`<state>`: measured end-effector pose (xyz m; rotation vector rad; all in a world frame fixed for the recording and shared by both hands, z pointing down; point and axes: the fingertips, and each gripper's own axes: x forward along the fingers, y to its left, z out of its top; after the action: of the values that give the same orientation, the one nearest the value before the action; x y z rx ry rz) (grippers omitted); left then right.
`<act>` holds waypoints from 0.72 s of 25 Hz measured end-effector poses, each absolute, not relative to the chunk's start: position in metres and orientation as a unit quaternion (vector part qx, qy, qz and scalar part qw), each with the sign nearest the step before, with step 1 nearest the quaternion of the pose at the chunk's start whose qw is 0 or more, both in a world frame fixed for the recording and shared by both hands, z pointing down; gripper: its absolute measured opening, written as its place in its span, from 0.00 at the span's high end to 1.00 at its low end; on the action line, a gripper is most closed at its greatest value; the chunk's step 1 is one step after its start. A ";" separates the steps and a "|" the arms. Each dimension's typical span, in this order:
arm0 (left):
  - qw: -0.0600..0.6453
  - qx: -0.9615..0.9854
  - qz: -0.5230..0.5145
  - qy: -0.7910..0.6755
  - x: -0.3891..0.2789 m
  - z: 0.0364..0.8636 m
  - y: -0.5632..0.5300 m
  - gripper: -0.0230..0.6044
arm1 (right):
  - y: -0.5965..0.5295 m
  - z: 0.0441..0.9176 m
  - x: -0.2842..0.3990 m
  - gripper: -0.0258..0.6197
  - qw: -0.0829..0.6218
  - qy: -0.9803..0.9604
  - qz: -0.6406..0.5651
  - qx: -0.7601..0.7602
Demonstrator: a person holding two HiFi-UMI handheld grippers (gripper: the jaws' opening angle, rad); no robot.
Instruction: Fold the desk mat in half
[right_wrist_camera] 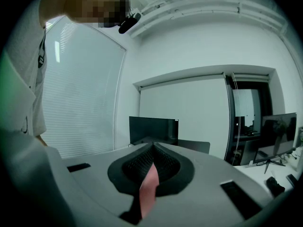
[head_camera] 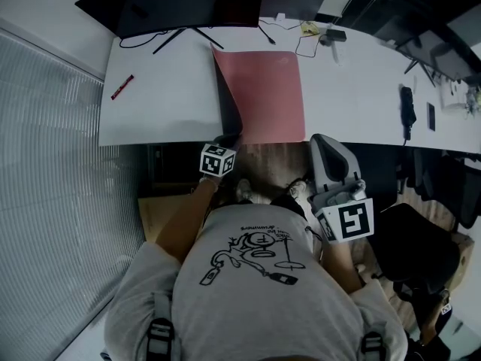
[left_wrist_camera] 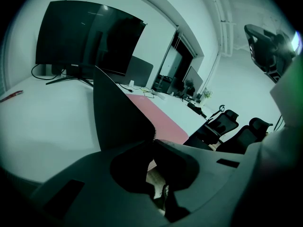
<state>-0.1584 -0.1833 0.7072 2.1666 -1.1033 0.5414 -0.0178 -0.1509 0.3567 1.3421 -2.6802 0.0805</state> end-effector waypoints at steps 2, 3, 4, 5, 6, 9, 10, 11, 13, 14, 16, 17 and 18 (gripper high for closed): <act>0.319 0.825 0.206 -0.418 -0.155 0.707 -0.183 0.91 | -0.151 0.357 -0.014 0.95 0.072 -0.891 0.027 0.448; 0.319 0.826 0.207 -0.417 -0.153 0.707 -0.184 0.91 | -0.151 0.357 -0.013 0.95 0.072 -0.890 0.026 0.449; 0.319 0.826 0.208 -0.416 -0.151 0.707 -0.184 0.91 | -0.151 0.356 -0.011 0.95 0.071 -0.890 0.026 0.449; 0.319 0.826 0.209 -0.416 -0.149 0.707 -0.184 0.91 | -0.151 0.356 -0.009 0.95 0.070 -0.890 0.026 0.450; 0.319 0.826 0.210 -0.415 -0.147 0.707 -0.184 0.91 | -0.152 0.355 -0.008 0.95 0.070 -0.890 0.026 0.450; 0.321 0.826 0.211 -0.413 -0.141 0.708 -0.184 0.91 | -0.152 0.354 -0.002 0.95 0.070 -0.890 0.025 0.451; 0.322 0.826 0.212 -0.412 -0.139 0.708 -0.184 0.91 | -0.153 0.353 0.000 0.95 0.069 -0.889 0.025 0.452; 0.323 0.826 0.212 -0.411 -0.137 0.709 -0.184 0.91 | -0.153 0.353 0.002 0.95 0.069 -0.889 0.025 0.452; 0.323 0.826 0.214 -0.409 -0.132 0.709 -0.184 0.91 | -0.154 0.352 0.007 0.95 0.070 -0.888 0.025 0.453; 0.323 0.826 0.215 -0.409 -0.130 0.709 -0.185 0.91 | -0.154 0.352 0.009 0.95 0.071 -0.888 0.025 0.453; 0.323 0.825 0.217 -0.409 -0.126 0.710 -0.186 0.91 | -0.154 0.353 0.015 0.95 0.072 -0.888 0.025 0.454; 0.323 0.825 0.217 -0.409 -0.124 0.710 -0.187 0.91 | -0.154 0.353 0.017 0.95 0.072 -0.887 0.026 0.455; 0.323 0.825 0.218 -0.410 -0.122 0.710 -0.188 0.91 | -0.154 0.352 0.020 0.95 0.072 -0.887 0.027 0.456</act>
<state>-0.1219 -0.1880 0.7098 2.1637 -1.0756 0.5721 0.0204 -0.1539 0.3525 1.3694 -2.6646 0.0808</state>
